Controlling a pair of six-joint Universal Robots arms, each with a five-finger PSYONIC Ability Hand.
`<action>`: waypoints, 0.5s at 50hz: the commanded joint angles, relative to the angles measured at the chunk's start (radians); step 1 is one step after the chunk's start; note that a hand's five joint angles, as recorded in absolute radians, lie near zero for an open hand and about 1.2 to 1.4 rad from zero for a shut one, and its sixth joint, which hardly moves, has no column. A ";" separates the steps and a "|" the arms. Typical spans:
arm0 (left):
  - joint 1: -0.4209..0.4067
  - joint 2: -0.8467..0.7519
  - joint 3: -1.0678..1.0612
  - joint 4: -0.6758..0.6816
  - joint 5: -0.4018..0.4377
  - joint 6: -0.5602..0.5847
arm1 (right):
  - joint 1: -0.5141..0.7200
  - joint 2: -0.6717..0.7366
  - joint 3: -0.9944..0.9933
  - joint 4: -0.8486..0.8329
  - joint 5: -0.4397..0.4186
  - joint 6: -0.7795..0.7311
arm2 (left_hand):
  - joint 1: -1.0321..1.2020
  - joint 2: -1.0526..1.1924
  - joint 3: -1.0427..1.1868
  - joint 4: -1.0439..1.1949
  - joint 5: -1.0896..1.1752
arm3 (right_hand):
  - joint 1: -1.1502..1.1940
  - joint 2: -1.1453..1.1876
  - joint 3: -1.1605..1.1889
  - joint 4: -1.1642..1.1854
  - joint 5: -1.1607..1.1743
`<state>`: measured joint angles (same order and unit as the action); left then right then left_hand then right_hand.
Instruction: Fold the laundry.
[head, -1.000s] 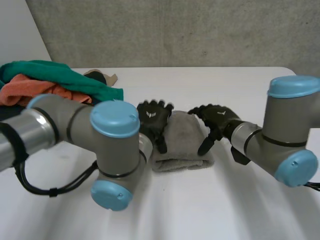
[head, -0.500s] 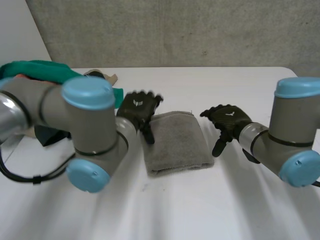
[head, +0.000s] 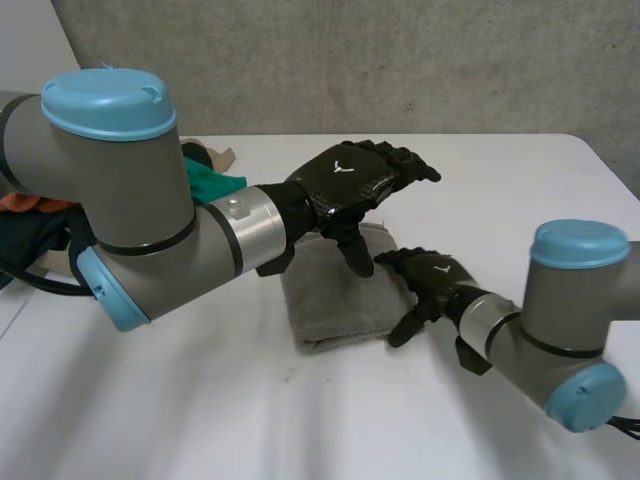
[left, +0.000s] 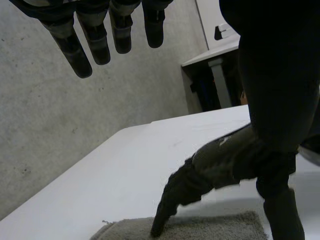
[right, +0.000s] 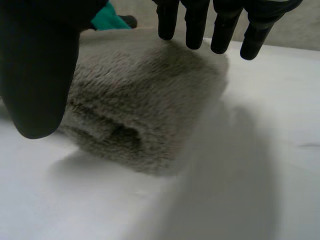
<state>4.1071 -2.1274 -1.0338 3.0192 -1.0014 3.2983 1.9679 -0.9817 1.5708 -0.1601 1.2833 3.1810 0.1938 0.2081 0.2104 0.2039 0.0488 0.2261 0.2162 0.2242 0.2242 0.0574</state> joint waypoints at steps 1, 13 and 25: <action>-0.004 -0.006 -0.008 0.003 -0.011 0.001 | 0.034 0.099 -0.084 -0.010 0.014 -0.006 | 0.020 0.005 0.003 0.010 -0.010 | 0.423 0.433 0.425 0.425 0.417; -0.001 0.000 -0.022 0.006 -0.022 -0.002 | 0.020 0.055 -0.106 -0.180 0.157 -0.012 | 0.011 -0.003 -0.006 0.001 -0.019 | 1.170 1.180 1.172 1.172 1.164; -0.005 0.014 -0.014 0.030 -0.025 -0.002 | -0.202 0.242 -0.440 -0.151 0.179 -0.159 | 0.008 -0.006 -0.009 -0.002 -0.022 | 1.170 1.180 1.172 1.172 1.164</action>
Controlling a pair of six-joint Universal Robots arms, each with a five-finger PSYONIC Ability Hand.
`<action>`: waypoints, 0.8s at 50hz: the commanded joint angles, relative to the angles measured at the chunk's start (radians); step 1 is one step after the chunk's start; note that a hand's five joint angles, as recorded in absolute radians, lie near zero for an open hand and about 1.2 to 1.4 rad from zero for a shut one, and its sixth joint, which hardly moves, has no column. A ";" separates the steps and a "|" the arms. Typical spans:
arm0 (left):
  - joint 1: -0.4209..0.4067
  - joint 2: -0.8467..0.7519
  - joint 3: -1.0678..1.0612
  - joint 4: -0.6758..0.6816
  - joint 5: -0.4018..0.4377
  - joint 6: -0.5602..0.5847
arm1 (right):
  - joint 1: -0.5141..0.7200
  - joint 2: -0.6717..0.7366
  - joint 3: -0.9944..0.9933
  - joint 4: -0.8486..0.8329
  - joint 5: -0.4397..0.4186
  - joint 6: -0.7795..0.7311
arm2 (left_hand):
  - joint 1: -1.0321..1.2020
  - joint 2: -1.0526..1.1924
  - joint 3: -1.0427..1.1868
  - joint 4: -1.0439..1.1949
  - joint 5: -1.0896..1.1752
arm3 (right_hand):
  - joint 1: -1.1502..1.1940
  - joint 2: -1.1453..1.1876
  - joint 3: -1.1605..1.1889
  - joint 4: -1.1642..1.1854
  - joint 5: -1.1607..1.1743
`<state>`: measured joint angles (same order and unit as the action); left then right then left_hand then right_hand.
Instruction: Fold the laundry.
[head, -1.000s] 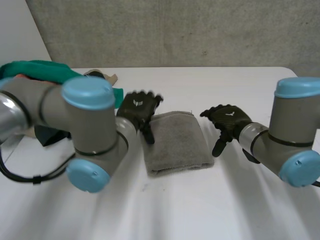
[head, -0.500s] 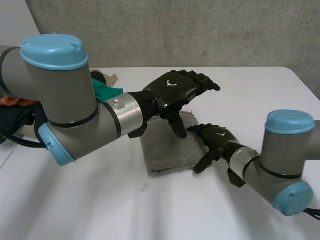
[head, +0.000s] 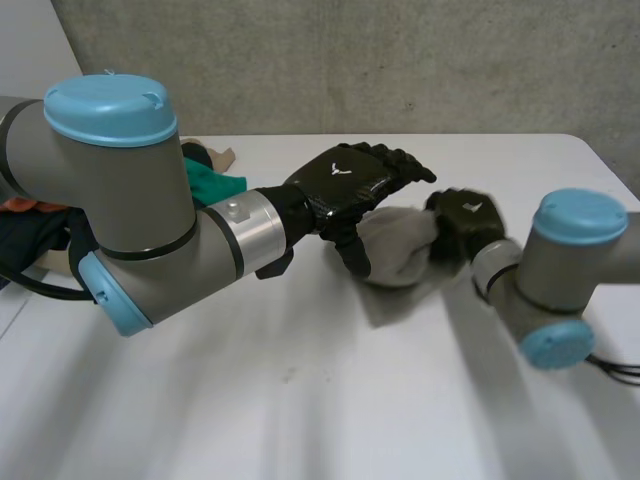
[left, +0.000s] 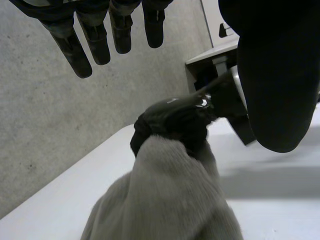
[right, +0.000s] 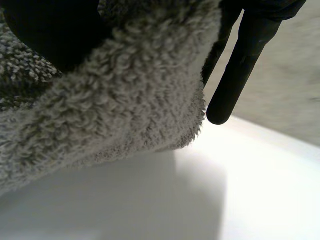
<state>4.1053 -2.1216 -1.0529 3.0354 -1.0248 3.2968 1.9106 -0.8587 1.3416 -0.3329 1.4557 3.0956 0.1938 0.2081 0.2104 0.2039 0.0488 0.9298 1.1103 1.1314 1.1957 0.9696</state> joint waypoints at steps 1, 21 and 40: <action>-0.003 0.011 0.005 0.014 -0.003 0.000 | -0.157 0.141 -0.241 0.021 0.011 -0.074 | 0.008 -0.006 -0.009 -0.002 -0.022 | 0.466 0.286 0.265 0.201 0.252; -0.053 0.038 0.010 0.026 -0.023 -0.002 | -0.485 0.632 -1.147 0.367 0.063 -0.081 | 0.008 -0.006 -0.009 -0.002 -0.022 | 0.466 0.286 0.265 0.201 0.252; -0.071 0.040 -0.001 0.026 -0.029 -0.005 | -0.570 0.570 -1.063 0.357 0.163 -0.415 | 0.008 -0.006 -0.009 -0.002 -0.022 | -0.755 -0.936 -0.957 -1.021 -0.970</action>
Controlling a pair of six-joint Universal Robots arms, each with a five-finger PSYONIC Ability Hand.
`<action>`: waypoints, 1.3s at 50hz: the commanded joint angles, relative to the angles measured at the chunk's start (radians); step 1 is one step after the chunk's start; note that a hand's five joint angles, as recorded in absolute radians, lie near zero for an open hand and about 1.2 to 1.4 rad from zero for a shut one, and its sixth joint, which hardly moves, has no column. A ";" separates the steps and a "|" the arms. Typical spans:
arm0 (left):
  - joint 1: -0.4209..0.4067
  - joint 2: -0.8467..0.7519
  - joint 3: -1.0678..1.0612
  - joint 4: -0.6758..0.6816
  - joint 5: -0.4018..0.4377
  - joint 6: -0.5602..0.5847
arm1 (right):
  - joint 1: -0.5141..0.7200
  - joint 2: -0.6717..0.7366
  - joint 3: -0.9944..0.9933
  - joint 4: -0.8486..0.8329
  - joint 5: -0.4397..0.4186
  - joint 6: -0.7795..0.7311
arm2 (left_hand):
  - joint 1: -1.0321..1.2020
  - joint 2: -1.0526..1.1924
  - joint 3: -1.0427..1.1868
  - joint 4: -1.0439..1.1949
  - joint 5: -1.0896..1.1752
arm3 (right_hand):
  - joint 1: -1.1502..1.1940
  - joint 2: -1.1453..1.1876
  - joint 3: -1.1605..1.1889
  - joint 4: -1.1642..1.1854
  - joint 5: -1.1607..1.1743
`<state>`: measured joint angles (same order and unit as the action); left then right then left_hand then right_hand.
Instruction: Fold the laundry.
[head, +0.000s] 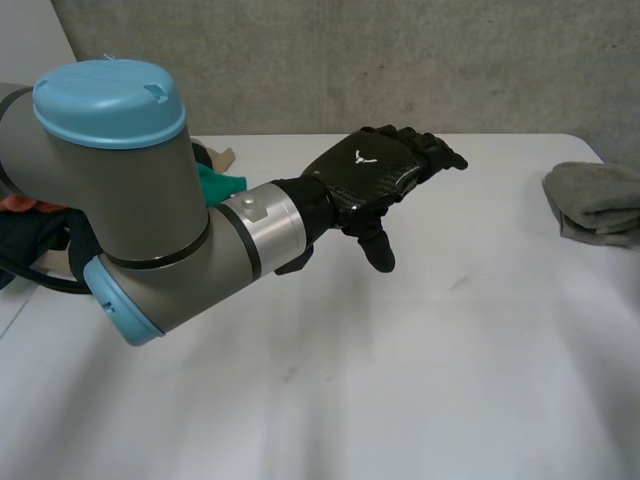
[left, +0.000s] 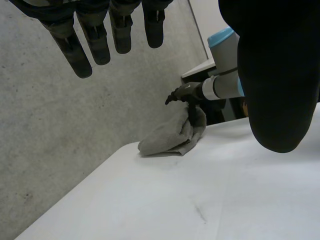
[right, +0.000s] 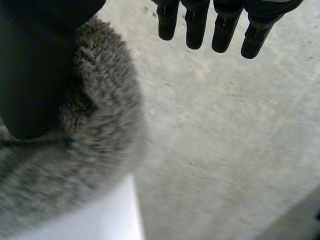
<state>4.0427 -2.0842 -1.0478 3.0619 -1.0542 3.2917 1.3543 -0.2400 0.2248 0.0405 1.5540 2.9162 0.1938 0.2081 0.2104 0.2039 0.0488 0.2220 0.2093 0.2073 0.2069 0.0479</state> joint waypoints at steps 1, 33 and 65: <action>-0.008 0.003 -0.006 0.000 0.000 0.000 | -0.014 -0.062 0.071 -0.024 0.060 -0.267 | 0.008 -0.006 -0.009 -0.002 -0.022 | -0.047 -0.035 -0.033 -0.032 -0.048; 0.587 -0.052 0.098 0.120 -0.485 0.299 | 0.259 -1.022 1.487 -0.323 -0.364 -0.385 | 0.026 0.011 0.009 0.015 -0.004 | -0.047 -0.035 -0.033 -0.032 -0.048; 0.567 -0.076 0.309 0.340 -0.334 0.008 | 0.266 -1.050 1.576 -0.323 -0.351 -0.387 | 1.203 1.188 1.186 1.192 1.173 | -0.047 -0.035 -0.033 -0.032 -0.048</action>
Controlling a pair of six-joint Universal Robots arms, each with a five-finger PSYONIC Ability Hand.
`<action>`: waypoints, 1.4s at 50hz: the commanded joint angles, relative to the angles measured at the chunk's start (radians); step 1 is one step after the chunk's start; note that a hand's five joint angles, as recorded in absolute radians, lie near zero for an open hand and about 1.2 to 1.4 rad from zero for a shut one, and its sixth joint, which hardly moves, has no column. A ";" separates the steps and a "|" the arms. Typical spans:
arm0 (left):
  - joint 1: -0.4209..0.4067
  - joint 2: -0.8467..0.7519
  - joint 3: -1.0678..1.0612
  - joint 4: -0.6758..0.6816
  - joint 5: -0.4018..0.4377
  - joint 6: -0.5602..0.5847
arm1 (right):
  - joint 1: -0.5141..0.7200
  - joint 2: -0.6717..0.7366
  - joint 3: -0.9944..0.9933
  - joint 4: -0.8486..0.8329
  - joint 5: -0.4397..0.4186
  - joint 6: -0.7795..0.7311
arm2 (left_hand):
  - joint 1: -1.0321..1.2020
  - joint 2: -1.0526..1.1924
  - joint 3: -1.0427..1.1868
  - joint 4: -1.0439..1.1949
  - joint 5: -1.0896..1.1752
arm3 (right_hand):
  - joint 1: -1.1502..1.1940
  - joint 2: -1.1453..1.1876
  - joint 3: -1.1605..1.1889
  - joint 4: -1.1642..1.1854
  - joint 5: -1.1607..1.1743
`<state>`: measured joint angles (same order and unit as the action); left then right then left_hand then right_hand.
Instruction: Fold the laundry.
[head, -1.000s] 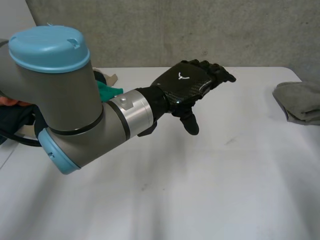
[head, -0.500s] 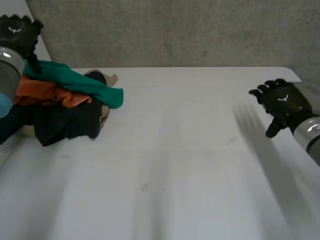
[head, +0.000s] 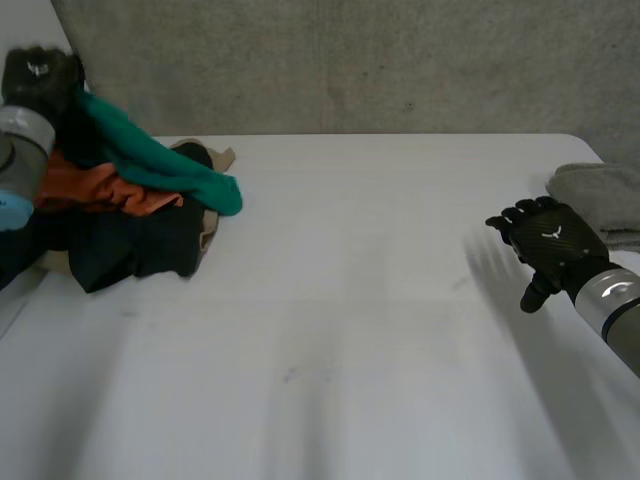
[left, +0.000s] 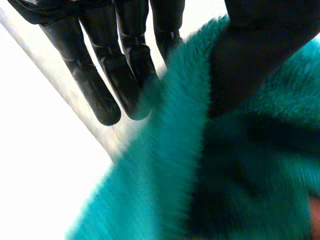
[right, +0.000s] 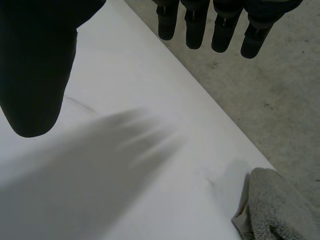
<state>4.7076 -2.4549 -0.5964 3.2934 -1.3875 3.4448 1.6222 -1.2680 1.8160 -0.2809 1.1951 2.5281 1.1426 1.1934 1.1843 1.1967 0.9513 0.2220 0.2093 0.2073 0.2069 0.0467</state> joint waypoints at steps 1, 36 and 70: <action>-0.118 0.328 -0.157 0.118 0.001 -0.168 | -0.002 -0.030 -0.017 -0.001 0.008 0.003 | 0.254 0.203 0.212 0.200 0.270 | -0.047 -0.035 -0.033 -0.032 -0.047; -0.606 0.111 -0.456 -0.167 0.013 -0.110 | -0.047 -0.088 -0.043 0.031 0.044 0.107 | 0.254 0.203 0.212 0.200 0.270 | -0.047 -0.035 -0.033 -0.032 -0.047; -0.607 0.439 -0.677 -0.109 0.001 -0.090 | 0.433 0.227 -0.282 0.236 0.285 0.672 | 0.254 0.203 0.212 0.200 0.270 | 1.174 1.187 1.189 1.189 1.175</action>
<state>4.0968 -2.0155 -1.2752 3.1865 -1.3735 3.3520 2.0405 -1.0315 1.5430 0.0262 1.3542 3.2207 1.1440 1.1977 1.1905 1.2010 0.9525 1.0069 1.0653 1.0395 1.0499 0.8760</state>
